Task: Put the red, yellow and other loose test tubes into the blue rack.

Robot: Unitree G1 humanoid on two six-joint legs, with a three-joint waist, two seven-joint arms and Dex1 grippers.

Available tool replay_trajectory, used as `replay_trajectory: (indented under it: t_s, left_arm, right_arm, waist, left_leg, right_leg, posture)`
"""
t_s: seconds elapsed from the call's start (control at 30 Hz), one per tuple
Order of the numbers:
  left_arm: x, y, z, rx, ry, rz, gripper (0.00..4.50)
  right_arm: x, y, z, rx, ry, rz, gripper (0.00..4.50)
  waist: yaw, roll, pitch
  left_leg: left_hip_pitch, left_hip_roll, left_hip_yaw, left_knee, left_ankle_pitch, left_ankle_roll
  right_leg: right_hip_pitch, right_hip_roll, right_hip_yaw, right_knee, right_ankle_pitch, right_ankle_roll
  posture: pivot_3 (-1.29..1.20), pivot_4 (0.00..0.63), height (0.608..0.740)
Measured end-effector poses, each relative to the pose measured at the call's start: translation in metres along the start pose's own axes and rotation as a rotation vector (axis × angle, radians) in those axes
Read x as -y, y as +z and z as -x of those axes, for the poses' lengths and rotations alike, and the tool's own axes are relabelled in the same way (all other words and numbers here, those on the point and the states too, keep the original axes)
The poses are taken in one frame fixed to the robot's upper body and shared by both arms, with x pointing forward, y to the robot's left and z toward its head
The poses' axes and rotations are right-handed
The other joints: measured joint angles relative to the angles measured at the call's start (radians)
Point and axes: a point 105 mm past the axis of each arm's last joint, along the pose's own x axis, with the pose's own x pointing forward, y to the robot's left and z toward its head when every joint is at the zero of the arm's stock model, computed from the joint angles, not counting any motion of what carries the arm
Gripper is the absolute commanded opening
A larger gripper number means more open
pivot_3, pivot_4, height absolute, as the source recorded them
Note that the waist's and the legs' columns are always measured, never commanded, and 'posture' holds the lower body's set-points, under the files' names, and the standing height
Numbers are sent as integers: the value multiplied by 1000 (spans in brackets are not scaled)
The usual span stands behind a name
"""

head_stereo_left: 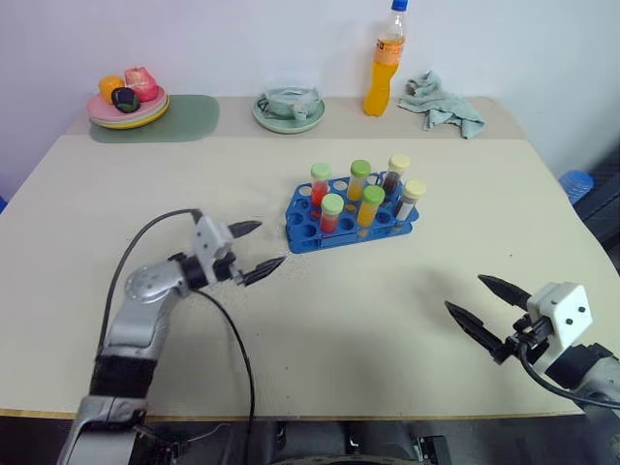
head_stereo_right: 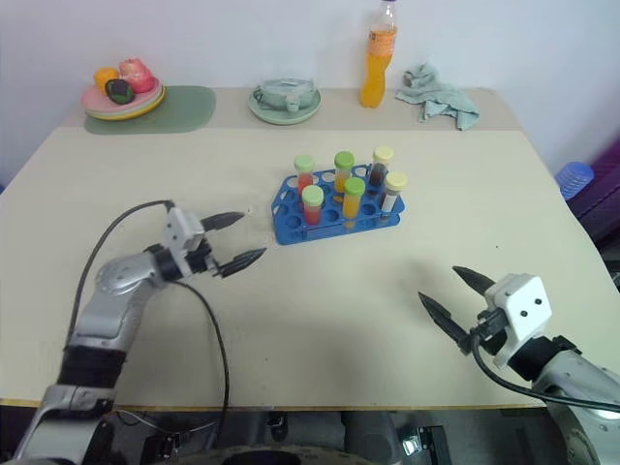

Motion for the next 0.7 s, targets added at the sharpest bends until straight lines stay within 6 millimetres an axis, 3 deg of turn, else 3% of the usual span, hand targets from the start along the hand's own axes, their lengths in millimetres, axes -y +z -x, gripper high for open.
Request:
replay_trajectory:
  t_s: [0.2, 0.4, 0.7]
  left_arm:
    - [7, 0, 31, -34, 32, 46, 4477]
    - [22, 6, 33, -10, 88, 91, 4477]
    - [27, 6, 38, -11, 170, 102, 4477]
  right_arm:
    - [6, -6, 1, -5, -11, -4, 3701]
    - [14, -2, -15, 31, -2, -1, 3701]
    - [19, 4, -34, 48, 55, 4, 3701]
  waist:
    - [1, 2, -1]
    - [-3, 3, -1]
    - [1, 4, -2]
  left_leg:
    - [0, 0, 0, -2, -1, -1]
    - [0, 0, 1, -2, -1, -1]
    - [-1, 0, 2, -3, -1, -1]
  right_leg:
    - [-2, -2, 0, -3, 0, 0]
    - [-2, -2, 0, -3, 0, 0]
    - [-2, -2, 0, -3, 0, 0]
  posture:
    - [0, 150, 740]
    - [0, 150, 740]
    - [0, 150, 740]
